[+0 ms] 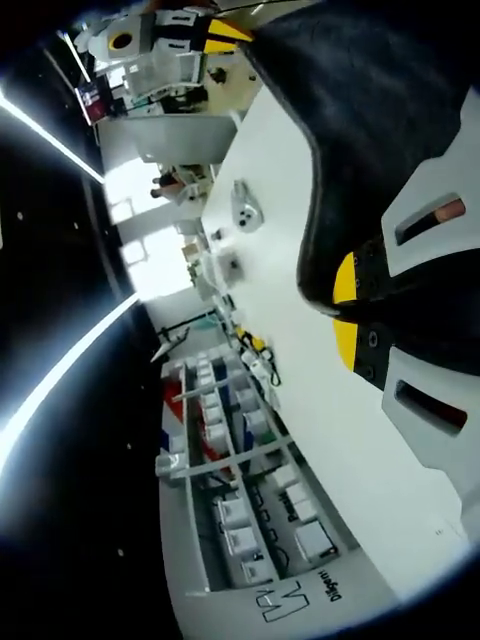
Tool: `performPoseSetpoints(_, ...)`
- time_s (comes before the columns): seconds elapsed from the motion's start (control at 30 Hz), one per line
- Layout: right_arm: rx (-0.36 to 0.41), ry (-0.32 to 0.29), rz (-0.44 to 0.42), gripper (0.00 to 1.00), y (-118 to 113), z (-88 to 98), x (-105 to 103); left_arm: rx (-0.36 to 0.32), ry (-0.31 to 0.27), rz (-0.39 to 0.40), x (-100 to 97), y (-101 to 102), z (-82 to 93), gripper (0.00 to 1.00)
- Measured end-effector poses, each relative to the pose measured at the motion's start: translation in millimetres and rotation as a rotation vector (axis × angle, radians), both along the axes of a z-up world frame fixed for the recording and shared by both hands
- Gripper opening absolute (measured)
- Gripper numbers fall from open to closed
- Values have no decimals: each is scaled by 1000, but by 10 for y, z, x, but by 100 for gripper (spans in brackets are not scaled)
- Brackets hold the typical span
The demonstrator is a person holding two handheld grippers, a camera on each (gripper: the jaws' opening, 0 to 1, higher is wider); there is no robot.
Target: Open the folded towel by lifting each exposed corner and separating the folded layers until the towel lies flat within the target outline without major curled edges
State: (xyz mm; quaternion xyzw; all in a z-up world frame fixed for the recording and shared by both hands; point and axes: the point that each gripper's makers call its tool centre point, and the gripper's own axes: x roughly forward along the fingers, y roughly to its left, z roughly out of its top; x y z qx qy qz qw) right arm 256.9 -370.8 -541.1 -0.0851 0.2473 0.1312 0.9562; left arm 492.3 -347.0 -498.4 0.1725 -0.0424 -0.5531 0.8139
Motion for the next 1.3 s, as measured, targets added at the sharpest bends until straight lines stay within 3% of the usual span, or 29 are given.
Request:
performPoseSetpoints(0.57,12,34,-7,0,-165,-88,-18,74,24,9,158,-291,-242,2)
performPoseSetpoints(0.87,16,65,-37,1,-254,-185,-18,69,88,45,273,-328,-335,2)
performPoseSetpoints(1.03,4,94,-43,4,-272,-272,-31,105,77,51,405,-421,-382,3)
performPoseSetpoints(1.3,-3,89,-58,7,-312,-269,-34,138,79,42,459,-376,-471,9)
